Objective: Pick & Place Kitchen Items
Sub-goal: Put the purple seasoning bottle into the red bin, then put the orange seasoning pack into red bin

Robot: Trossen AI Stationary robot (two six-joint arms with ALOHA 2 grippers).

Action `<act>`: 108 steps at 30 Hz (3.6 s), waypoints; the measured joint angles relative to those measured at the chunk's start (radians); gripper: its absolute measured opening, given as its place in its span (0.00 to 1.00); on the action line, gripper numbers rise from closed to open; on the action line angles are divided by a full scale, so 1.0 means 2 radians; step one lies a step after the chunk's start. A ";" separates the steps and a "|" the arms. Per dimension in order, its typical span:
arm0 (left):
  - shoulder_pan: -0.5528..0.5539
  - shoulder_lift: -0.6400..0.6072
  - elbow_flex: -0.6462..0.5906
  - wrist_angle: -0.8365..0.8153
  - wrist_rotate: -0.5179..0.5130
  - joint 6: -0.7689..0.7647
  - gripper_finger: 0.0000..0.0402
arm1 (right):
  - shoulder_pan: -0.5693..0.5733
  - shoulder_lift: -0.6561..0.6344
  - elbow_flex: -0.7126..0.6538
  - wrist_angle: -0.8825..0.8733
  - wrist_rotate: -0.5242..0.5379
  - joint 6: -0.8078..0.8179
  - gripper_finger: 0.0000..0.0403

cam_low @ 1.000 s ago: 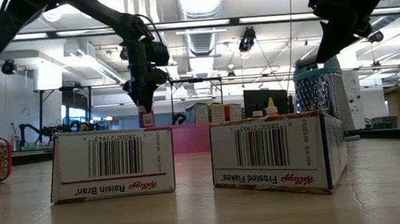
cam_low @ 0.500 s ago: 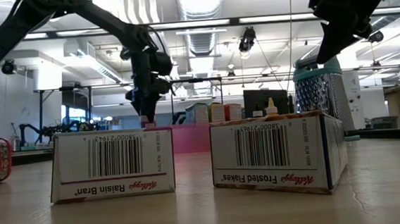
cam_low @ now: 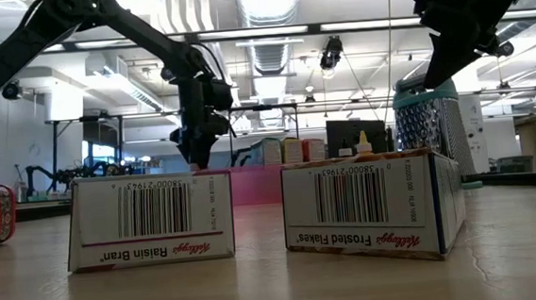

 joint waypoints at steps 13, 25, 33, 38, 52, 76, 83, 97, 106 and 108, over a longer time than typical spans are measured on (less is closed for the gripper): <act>0.000 0.002 -0.001 -0.011 0.002 0.010 0.76 | 0.000 0.000 0.000 0.003 0.000 0.000 0.27; 0.000 -0.029 0.050 -0.052 -0.010 0.013 0.82 | 0.000 0.000 0.000 0.005 -0.001 0.002 0.30; -0.006 -0.108 0.050 -0.076 -0.017 -0.023 0.82 | 0.000 0.000 0.000 0.005 -0.003 0.002 0.32; -0.033 -0.176 0.018 -0.076 -0.017 -0.043 0.81 | 0.000 0.000 0.000 0.005 -0.003 0.002 0.33; -0.171 -0.352 -0.083 -0.083 -0.018 -0.127 0.81 | 0.000 0.000 0.000 0.015 -0.002 -0.005 0.22; -0.358 -0.407 -0.124 -0.213 -0.115 -0.350 0.81 | 0.000 0.000 0.000 0.048 -0.001 -0.023 0.15; -0.394 -0.407 -0.137 -0.214 -0.135 -0.392 0.81 | 0.000 0.000 0.000 0.066 0.000 -0.023 0.22; -0.535 -0.408 -0.201 -0.213 -0.133 -0.534 0.81 | 0.000 0.000 0.000 0.067 -0.001 -0.023 0.33; -0.681 -0.408 -0.206 -0.213 -0.102 -0.707 0.81 | 0.000 0.000 0.000 0.067 -0.001 -0.023 0.39; -0.715 -0.408 -0.206 -0.213 -0.102 -0.758 0.81 | 0.000 0.000 0.000 0.067 -0.001 -0.023 0.41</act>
